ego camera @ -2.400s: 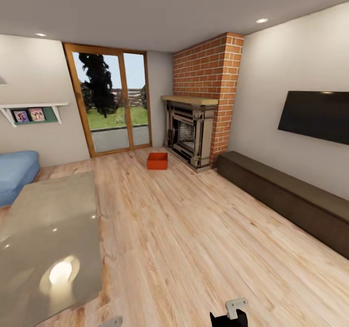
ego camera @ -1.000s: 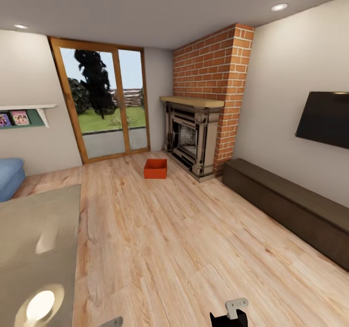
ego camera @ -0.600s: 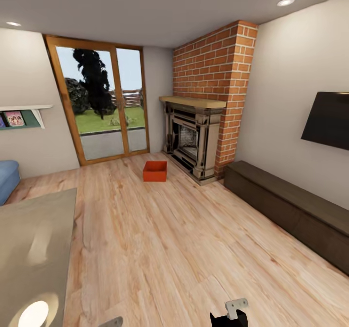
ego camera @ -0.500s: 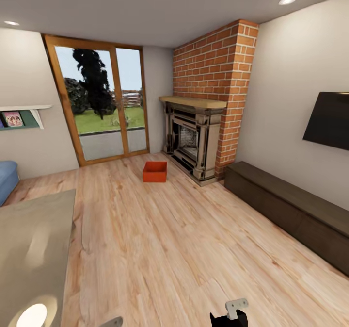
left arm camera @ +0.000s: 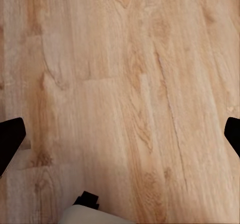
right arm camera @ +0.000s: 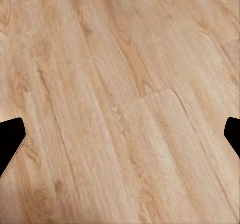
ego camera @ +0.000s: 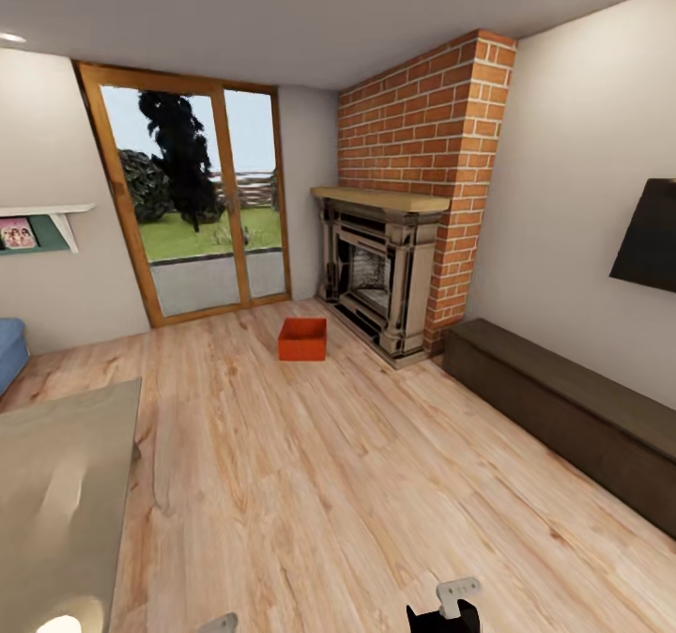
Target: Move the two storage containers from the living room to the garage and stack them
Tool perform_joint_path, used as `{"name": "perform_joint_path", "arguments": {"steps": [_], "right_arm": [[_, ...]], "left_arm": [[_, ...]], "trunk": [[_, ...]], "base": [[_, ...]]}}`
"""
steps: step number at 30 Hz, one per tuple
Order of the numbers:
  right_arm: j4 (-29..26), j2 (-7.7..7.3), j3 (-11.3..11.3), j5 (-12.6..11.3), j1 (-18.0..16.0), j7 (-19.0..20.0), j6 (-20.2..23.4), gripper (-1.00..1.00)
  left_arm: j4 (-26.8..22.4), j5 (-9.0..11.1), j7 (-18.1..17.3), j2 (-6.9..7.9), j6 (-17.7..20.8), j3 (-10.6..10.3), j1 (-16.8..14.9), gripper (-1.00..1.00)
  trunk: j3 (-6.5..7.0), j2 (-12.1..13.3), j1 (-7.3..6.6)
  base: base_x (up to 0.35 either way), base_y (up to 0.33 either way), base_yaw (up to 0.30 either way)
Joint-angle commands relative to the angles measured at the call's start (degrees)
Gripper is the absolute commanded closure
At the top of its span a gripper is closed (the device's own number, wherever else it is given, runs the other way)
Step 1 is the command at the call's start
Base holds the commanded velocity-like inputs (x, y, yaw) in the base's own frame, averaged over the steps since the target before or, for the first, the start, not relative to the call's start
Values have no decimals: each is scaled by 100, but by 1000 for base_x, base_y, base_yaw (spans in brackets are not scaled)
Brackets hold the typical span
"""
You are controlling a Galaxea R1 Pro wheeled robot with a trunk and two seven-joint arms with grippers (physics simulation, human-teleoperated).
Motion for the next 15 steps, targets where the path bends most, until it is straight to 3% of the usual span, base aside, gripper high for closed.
{"name": "perform_joint_path", "arguments": {"steps": [1, 15], "right_arm": [[1, 4, -25, 46, -2, 23, -16, -100], [1, 4, -25, 46, -2, 26, -16, -100]], "left_arm": [[-9, 50, 10, -2, 23, 4, -1, -100], [-9, 50, 10, 3, 21, 4, -1, -100]], "trunk": [[-6, -7, 6], [-6, -7, 6]], "base": [[303, 199, 0], [307, 124, 0]]}}
